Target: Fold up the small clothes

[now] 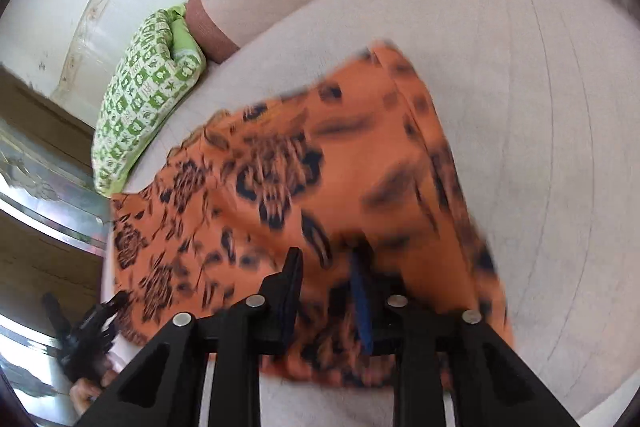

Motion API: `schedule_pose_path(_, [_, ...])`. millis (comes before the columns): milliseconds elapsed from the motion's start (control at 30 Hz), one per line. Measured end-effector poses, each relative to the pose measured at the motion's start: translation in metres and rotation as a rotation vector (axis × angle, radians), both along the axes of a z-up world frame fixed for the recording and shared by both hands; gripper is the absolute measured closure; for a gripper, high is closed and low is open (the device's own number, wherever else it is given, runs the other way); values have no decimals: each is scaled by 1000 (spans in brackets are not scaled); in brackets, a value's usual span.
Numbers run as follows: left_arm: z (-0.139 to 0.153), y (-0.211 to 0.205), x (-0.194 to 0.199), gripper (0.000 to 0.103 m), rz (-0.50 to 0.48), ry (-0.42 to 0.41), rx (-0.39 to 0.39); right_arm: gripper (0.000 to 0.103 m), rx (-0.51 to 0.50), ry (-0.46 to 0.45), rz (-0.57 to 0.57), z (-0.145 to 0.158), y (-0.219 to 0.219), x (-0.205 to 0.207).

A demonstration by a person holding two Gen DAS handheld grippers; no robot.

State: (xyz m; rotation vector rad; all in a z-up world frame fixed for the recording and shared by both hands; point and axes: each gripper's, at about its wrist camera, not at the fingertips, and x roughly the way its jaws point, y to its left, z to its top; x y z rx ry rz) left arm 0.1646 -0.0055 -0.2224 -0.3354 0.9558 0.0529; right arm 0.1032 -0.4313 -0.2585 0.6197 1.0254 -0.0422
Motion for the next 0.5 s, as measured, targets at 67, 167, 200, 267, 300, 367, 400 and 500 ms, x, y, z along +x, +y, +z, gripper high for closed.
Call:
schedule_pose_path(67, [0,-2,1,40,5,-7,22,74,21,-12,7,9,3,18])
schedule_pose_path(167, [-2,-15,8,40,-14,-12,89,74,47,-61,64,24,24,45])
schedule_pose_path(200, [-4,-16,11,40,-15,-2,95,74,38,-54,90,23,34,56])
schedule_pose_path(267, [-7,-11,12,40,-13,13,77,74,22,29,142,3,52,82])
schedule_pose_path(300, [-8,-10,13,40,-11,20,72,74,0,82,149,-11,58,96])
schedule_pose_path(367, [-8,-9,11,37,-17,23,84,78,-27,69,121,-23,56,115])
schedule_pose_path(400, [-10,-9,11,37,-20,23,92,78,-61,40,111,-21,55,124])
schedule_pose_path(500, [-12,-10,14,37,-23,33,99,78,-153,46,70,-22,51,156])
